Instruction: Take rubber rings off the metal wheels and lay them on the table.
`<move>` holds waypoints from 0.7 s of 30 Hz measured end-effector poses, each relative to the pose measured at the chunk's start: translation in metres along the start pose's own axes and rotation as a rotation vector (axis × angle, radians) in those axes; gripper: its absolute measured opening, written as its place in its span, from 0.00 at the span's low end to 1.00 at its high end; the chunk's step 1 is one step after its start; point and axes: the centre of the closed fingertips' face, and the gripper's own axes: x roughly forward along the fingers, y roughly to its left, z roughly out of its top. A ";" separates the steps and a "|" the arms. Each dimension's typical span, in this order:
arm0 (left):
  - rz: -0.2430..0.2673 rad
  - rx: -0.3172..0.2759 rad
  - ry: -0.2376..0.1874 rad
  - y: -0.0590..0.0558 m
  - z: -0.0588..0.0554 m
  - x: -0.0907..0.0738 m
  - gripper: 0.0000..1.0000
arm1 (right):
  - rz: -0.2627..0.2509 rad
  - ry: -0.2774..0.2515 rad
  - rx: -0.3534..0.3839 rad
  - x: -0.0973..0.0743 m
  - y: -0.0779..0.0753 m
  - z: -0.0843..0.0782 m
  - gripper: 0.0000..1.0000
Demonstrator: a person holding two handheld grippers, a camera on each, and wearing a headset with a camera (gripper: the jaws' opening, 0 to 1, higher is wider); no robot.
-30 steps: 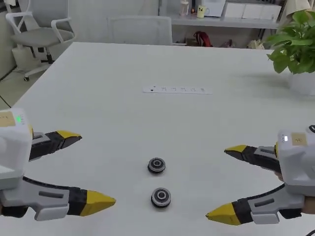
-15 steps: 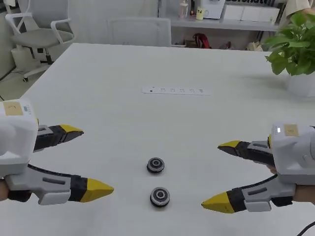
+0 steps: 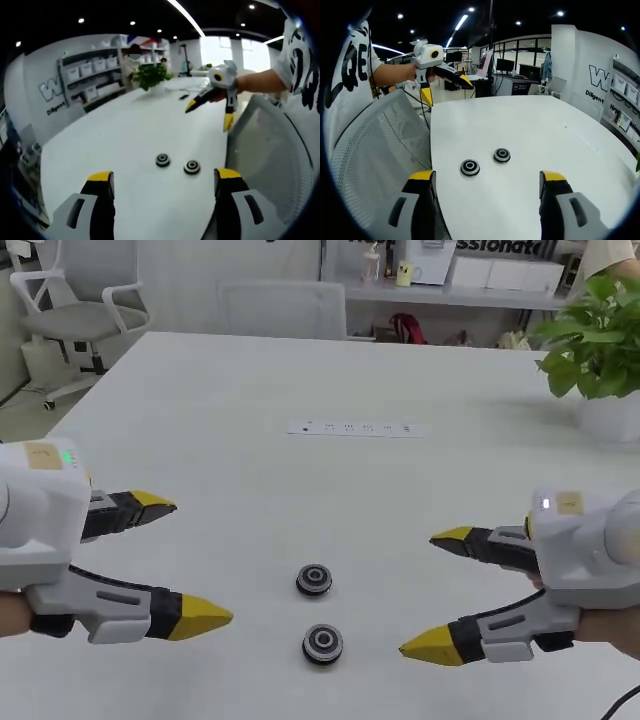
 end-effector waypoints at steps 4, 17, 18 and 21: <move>-0.006 0.003 0.009 0.001 -0.003 0.004 0.83 | 0.004 0.009 -0.007 0.002 -0.001 -0.002 0.80; -0.019 0.022 0.029 0.005 -0.010 0.014 0.83 | 0.050 0.031 -0.031 0.020 0.005 -0.005 0.74; -0.021 0.022 0.032 0.005 -0.011 0.015 0.82 | 0.050 0.031 -0.033 0.022 0.005 -0.005 0.74; -0.030 0.024 0.039 0.005 -0.014 0.018 0.82 | 0.064 0.031 -0.029 0.025 0.007 -0.005 0.72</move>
